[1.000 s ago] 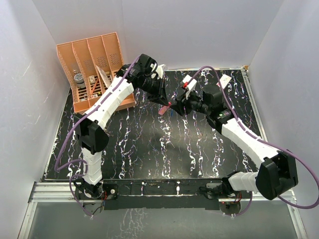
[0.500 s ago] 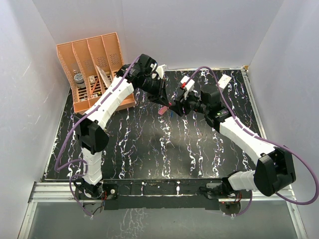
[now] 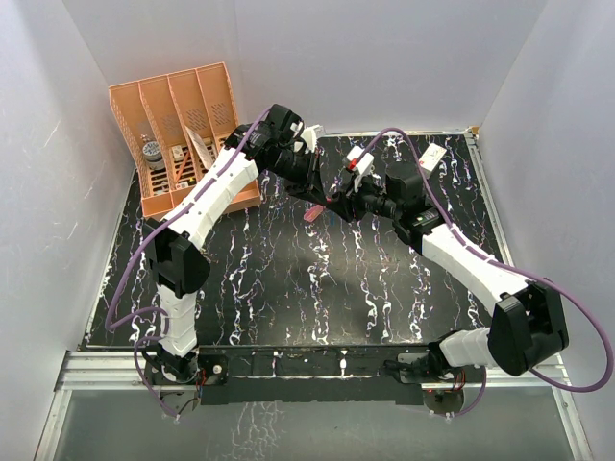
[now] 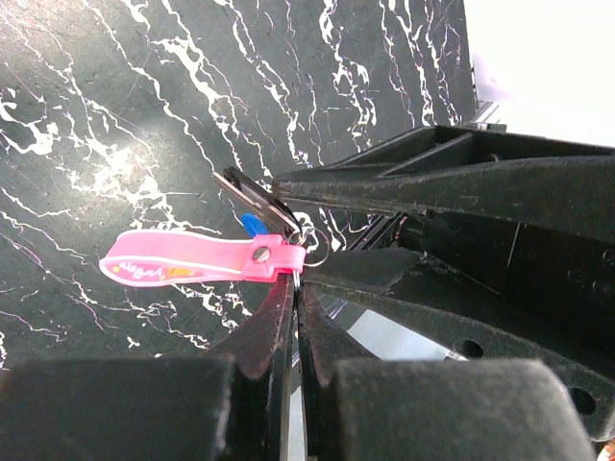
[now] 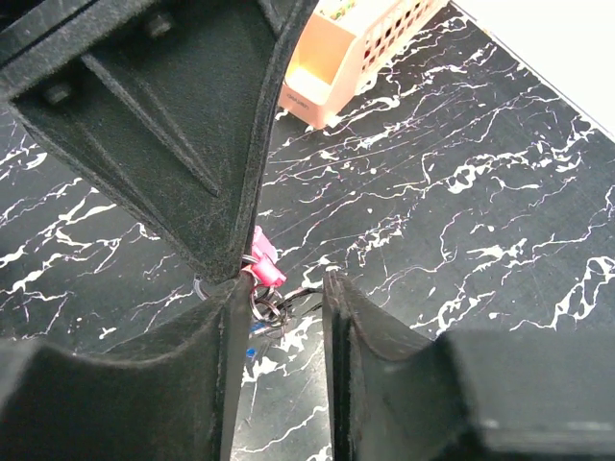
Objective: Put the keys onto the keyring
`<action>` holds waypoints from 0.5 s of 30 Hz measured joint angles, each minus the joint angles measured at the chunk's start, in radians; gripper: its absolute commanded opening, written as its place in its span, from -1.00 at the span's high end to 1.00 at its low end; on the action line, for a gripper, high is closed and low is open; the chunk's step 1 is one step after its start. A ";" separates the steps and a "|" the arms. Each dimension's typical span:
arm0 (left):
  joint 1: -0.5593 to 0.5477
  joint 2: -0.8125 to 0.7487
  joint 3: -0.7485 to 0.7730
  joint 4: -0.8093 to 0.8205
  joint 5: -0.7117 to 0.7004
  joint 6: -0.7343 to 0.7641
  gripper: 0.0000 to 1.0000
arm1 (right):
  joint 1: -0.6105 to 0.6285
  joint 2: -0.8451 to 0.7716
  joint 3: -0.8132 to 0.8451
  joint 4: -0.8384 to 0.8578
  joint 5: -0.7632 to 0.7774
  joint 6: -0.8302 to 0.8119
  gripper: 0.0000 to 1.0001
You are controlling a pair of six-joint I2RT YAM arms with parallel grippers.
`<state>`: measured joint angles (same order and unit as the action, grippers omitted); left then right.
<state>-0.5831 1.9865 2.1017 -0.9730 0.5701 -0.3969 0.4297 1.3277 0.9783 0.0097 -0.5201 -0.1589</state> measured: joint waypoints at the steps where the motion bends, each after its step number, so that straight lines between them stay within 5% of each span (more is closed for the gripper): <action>1: 0.000 0.000 0.000 0.000 0.000 0.000 1.00 | 0.000 0.002 0.000 0.003 -0.003 0.000 0.49; 15: -0.002 0.000 -0.003 0.030 -0.003 0.000 1.00 | 0.001 0.003 0.000 0.024 -0.002 0.007 0.88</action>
<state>-0.5846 1.9865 2.0991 -0.9432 0.5674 -0.3973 0.4309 1.3304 0.9783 0.0334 -0.5217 -0.1520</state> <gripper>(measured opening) 0.010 0.091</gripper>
